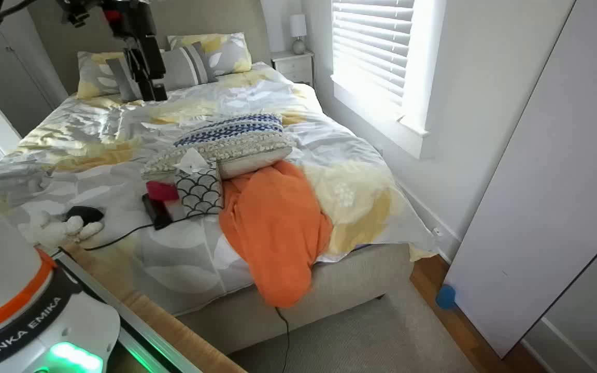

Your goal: Pull out a tissue from the box, then place it on the pillow

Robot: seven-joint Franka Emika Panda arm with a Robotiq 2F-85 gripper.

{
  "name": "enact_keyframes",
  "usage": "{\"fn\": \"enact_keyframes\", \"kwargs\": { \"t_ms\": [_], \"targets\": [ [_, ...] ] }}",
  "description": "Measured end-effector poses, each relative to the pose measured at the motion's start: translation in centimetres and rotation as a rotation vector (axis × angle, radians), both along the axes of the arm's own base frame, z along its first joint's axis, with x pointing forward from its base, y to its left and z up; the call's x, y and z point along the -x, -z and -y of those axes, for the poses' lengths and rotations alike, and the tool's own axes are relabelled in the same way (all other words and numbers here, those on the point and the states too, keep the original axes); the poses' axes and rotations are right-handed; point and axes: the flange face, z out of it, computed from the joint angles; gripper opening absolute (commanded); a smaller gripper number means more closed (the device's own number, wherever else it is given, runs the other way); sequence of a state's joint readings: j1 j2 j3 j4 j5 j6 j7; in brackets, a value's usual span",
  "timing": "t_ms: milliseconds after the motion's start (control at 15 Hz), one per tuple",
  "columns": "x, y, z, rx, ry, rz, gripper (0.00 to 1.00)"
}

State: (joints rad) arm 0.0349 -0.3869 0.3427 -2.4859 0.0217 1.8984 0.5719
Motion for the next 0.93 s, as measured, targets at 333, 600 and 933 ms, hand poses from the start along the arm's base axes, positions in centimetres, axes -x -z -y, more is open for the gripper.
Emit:
{"fn": "enact_keyframes", "kwargs": {
  "t_ms": [333, 600, 933],
  "targets": [
    [0.0, 0.0, 0.0, 0.000, 0.000, 0.000, 1.00],
    [0.0, 0.0, 0.0, -0.001, 0.001, 0.000, 1.00],
    [-1.0, 1.4, -1.8, -0.103, -0.011, 0.068, 1.00]
  ]
}}
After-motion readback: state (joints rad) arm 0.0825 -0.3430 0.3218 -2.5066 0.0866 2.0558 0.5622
